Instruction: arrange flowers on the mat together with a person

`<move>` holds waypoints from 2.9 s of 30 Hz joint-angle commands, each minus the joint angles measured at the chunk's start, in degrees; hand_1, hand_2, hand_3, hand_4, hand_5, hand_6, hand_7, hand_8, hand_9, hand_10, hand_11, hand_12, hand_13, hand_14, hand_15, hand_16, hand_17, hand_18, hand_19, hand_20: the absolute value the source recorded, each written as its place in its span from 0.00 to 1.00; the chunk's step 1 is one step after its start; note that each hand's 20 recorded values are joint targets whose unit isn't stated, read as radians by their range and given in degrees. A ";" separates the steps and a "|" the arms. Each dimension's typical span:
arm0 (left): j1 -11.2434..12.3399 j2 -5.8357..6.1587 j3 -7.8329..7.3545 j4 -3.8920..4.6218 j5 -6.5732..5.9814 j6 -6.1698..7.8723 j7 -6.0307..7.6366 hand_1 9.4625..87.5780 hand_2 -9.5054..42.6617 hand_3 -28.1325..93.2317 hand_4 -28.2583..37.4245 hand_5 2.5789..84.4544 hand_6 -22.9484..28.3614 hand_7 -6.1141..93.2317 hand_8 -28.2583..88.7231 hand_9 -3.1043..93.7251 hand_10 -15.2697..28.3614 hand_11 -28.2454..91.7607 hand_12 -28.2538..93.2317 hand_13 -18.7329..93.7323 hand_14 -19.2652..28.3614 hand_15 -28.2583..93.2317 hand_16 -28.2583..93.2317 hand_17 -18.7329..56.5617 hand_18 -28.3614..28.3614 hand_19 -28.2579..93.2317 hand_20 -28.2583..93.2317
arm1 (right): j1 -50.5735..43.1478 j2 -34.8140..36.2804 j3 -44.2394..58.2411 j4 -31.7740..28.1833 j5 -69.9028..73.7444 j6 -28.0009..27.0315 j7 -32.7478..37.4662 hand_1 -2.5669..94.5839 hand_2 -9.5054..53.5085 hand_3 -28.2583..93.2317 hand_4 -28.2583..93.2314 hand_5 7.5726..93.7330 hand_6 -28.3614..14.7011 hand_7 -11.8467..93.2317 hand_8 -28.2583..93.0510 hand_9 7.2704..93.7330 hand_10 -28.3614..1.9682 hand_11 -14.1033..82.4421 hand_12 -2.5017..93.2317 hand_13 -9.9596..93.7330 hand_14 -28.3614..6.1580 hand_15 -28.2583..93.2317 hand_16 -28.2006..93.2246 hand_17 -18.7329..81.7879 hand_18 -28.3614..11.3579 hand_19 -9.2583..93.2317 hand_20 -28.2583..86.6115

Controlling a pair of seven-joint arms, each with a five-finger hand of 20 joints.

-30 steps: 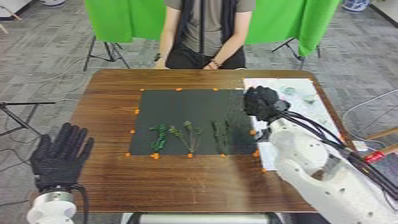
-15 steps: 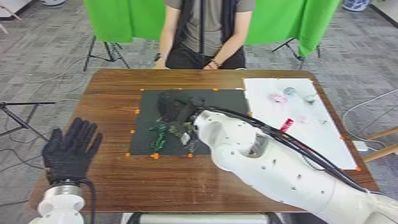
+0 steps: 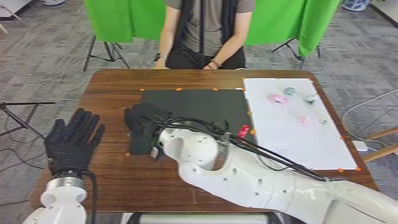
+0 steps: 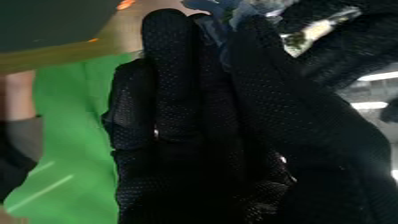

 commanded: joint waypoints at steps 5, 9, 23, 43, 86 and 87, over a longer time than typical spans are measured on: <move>-0.46 0.01 0.56 0.42 -2.04 0.87 0.86 0.23 0.40 0.86 0.00 0.56 0.62 0.20 0.15 0.45 0.65 0.38 0.28 0.43 0.67 0.43 0.17 0.18 0.74 0.53 0.30 | 1.22 0.28 -3.44 2.31 -5.82 3.55 0.67 0.65 0.00 0.79 0.00 0.74 0.65 0.50 0.25 0.87 0.57 0.25 0.47 0.77 0.56 0.55 0.56 0.58 0.30 0.82 0.56; -1.08 0.07 0.99 0.51 -1.77 0.51 0.57 0.23 0.41 0.86 0.00 0.56 0.61 0.20 0.15 0.45 0.65 0.39 0.28 0.43 0.68 0.43 0.17 0.18 0.74 0.53 0.30 | 0.83 0.21 -3.77 3.58 -9.25 4.01 -0.25 0.65 0.00 0.79 0.00 0.74 0.65 0.50 0.24 0.86 0.57 0.25 0.46 0.76 0.56 0.55 0.56 0.58 0.29 0.82 0.56; 0.15 -0.23 0.36 -0.38 -3.26 2.75 0.24 0.23 0.43 0.86 0.00 0.57 0.62 0.21 0.15 0.45 0.65 0.39 0.28 0.43 0.68 0.43 0.17 0.18 0.74 0.54 0.30 | -1.53 0.56 -2.12 3.05 -16.04 2.23 -1.99 0.61 0.00 0.80 0.00 0.71 0.62 0.43 0.21 0.78 0.56 0.29 0.35 0.70 0.52 0.58 0.50 0.53 0.25 0.80 0.51; 2.51 -1.38 -1.42 -1.00 -3.88 2.52 -2.83 0.23 0.44 0.86 0.00 0.57 0.62 0.21 0.15 0.45 0.65 0.39 0.28 0.43 0.69 0.44 0.17 0.17 0.75 0.54 0.30 | -9.26 2.21 5.74 -1.21 -16.68 0.15 -1.21 0.50 0.00 0.87 0.00 0.68 0.62 0.32 0.12 0.67 0.48 0.34 0.21 0.66 0.47 0.61 0.40 0.49 0.21 0.80 0.50; 9.12 -4.50 -6.26 -3.42 -3.31 0.87 -0.68 0.22 0.43 0.86 0.00 0.57 0.62 0.21 0.15 0.45 0.65 0.39 0.28 0.44 0.68 0.43 0.17 0.17 0.75 0.54 0.30 | -71.80 20.92 90.43 -35.74 53.62 7.41 -16.75 0.23 0.27 0.88 0.03 0.44 0.55 0.23 0.15 0.39 0.46 0.19 0.15 0.43 0.37 0.31 0.38 0.34 0.27 0.42 0.37; 9.11 -4.44 -6.38 -3.47 -2.72 0.95 -0.57 0.22 0.43 0.86 0.00 0.57 0.62 0.21 0.15 0.45 0.65 0.39 0.27 0.44 0.68 0.43 0.17 0.17 0.75 0.54 0.30 | -72.39 20.92 90.88 -35.79 54.33 7.15 -17.36 0.22 0.27 0.88 0.03 0.44 0.55 0.23 0.15 0.39 0.46 0.19 0.15 0.42 0.37 0.31 0.38 0.34 0.28 0.42 0.37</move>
